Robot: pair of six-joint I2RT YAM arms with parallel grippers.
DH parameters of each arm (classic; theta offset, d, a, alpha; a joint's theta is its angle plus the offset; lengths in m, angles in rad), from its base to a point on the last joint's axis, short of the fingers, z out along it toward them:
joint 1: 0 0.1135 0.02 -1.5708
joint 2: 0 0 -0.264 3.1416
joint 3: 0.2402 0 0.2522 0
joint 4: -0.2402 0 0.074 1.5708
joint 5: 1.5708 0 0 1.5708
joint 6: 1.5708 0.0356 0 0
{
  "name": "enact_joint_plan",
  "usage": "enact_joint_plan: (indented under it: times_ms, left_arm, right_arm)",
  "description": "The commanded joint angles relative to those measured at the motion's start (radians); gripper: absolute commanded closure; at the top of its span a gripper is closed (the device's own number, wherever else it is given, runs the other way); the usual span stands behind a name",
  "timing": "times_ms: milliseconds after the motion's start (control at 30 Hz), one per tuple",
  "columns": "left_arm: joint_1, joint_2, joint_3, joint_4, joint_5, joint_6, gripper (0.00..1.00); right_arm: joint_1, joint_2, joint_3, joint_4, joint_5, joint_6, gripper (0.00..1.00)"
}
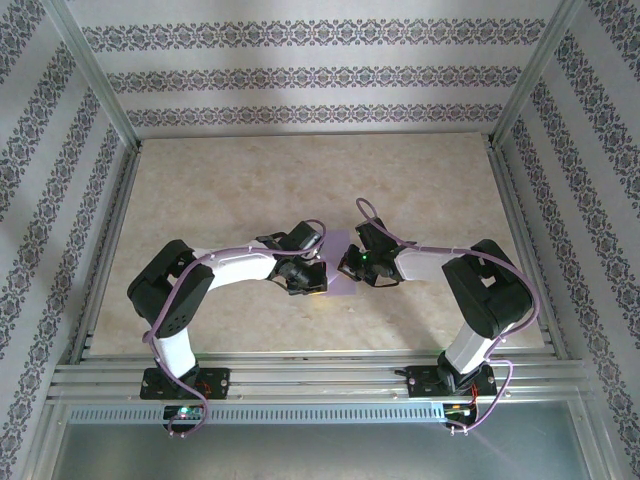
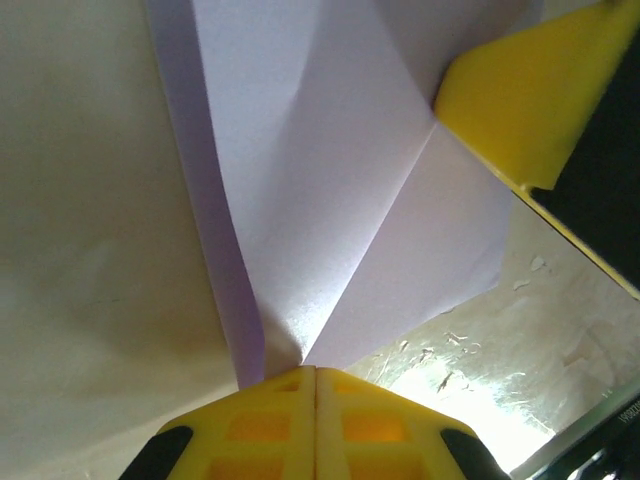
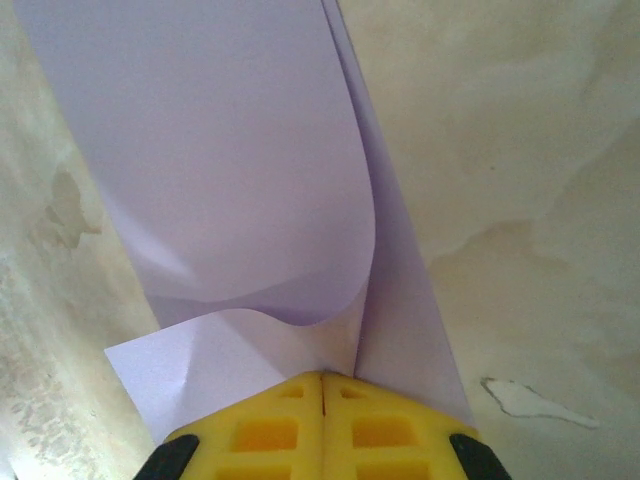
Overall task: Fold a paper plane with a square sheet of paper (pick it up from the middle)
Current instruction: Fold the triangle a second time at the center of the table.
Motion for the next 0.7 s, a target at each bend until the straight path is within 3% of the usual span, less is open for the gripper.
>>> enact_joint_plan:
  times_ms: [0, 667]
  left_arm:
    - [0.004, 0.027, -0.005, -0.037, -0.026, -0.013, 0.93]
    - [0.01, -0.028, 0.019, 0.033, -0.014, 0.014, 0.93]
  right_arm:
    - [-0.005, 0.059, -0.018, -0.096, 0.054, -0.002, 1.0]
    - [-0.003, 0.069, -0.015, -0.102, 0.051, -0.005, 1.0]
